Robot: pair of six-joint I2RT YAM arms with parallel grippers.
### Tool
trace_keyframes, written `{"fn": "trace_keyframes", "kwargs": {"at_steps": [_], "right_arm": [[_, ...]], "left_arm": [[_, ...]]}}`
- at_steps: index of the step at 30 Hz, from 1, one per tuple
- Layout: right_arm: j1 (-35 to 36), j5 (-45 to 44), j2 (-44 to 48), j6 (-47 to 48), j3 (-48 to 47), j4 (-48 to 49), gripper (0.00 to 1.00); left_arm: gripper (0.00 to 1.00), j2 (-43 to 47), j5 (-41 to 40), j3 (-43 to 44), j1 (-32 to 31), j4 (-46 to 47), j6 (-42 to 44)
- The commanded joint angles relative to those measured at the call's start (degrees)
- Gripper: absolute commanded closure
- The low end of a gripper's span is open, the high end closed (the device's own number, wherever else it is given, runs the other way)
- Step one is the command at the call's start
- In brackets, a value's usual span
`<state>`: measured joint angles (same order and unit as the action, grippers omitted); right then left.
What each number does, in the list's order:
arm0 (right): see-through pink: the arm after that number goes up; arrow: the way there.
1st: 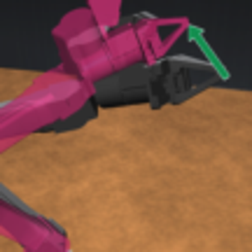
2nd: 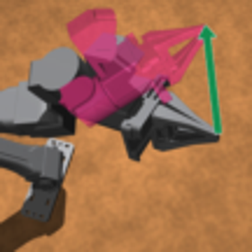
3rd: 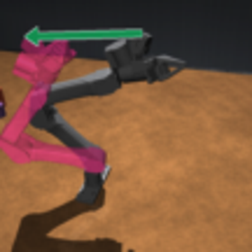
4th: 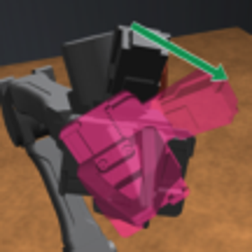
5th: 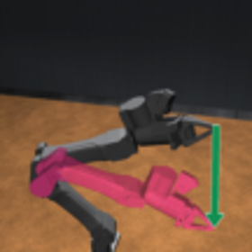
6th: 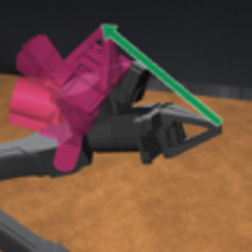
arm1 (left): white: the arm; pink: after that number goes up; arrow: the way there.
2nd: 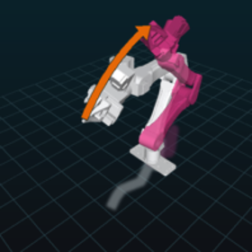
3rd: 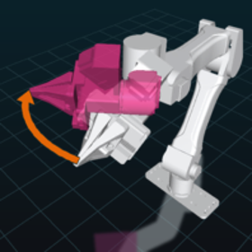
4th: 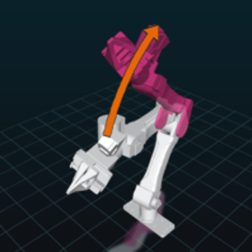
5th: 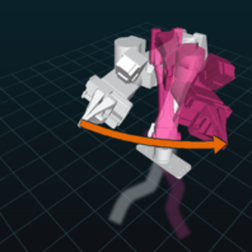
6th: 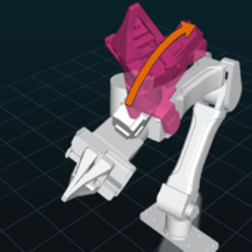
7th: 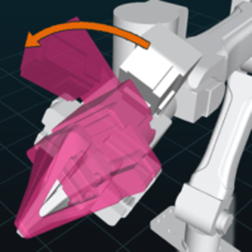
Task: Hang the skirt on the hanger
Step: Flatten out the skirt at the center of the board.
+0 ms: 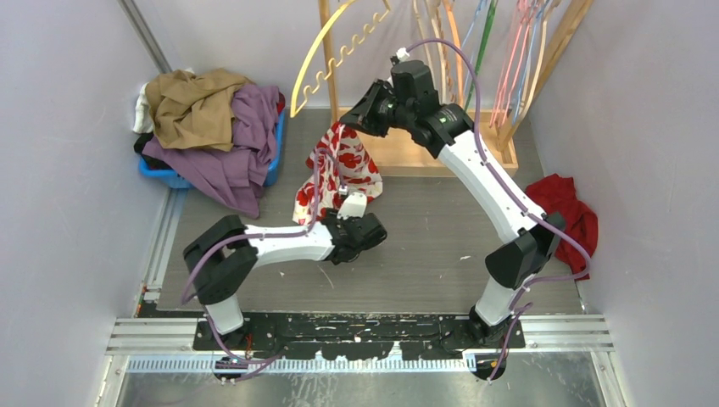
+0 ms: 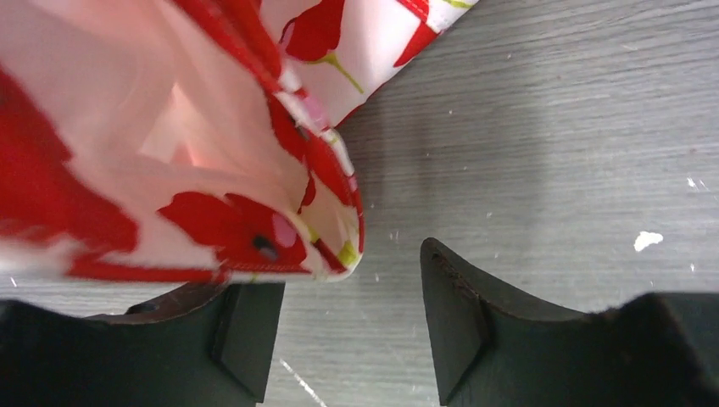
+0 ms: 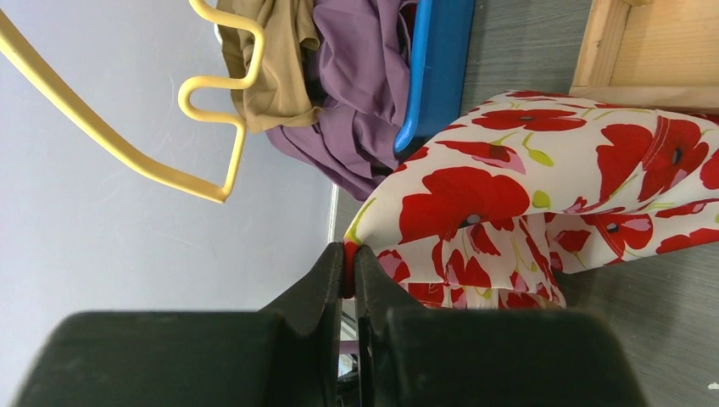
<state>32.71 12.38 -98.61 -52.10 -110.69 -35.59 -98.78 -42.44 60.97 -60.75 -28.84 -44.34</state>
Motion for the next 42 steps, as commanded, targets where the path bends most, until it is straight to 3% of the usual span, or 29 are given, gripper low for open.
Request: {"fn": "trace_keyframes", "kwargs": {"at_steps": [1, 9, 12, 21, 29, 35, 42], "right_arm": [[-0.7, 1.3, 4.0, 1.2, 0.5, 2.6, 0.99], [-1.4, 2.1, 5.7, 1.5, 3.2, 3.3, 0.99], [-1.8, 2.3, 6.3, 1.3, 4.4, 3.8, 0.99], [-2.6, 2.6, 8.1, 1.2, 7.3, 4.5, 0.99], [-2.7, 5.3, 3.9, -0.9, 4.5, 9.3, 0.99], [-2.7, 11.9, -5.0, -4.7, -7.4, 14.0, 0.99], [-2.9, 19.4, -11.8, -7.8, -26.0, 14.1, 0.99]], "left_arm": [[0.45, -4.1, -6.2, 4.1, 0.0, 2.6, -3.1], [0.75, -6.3, -7.4, 3.1, 2.4, 3.0, -4.2], [0.99, -5.3, -7.2, 2.3, 2.6, 2.8, -3.7], [1.0, 8.4, -3.6, -3.9, 4.0, -1.3, -0.2], [1.0, 30.7, 3.5, -5.1, 12.8, -10.0, 6.4], [1.0, 37.2, 9.1, 8.1, 22.1, -20.6, 15.1], [1.0, 35.6, 12.1, 36.4, 23.2, -35.2, 21.8]]}}
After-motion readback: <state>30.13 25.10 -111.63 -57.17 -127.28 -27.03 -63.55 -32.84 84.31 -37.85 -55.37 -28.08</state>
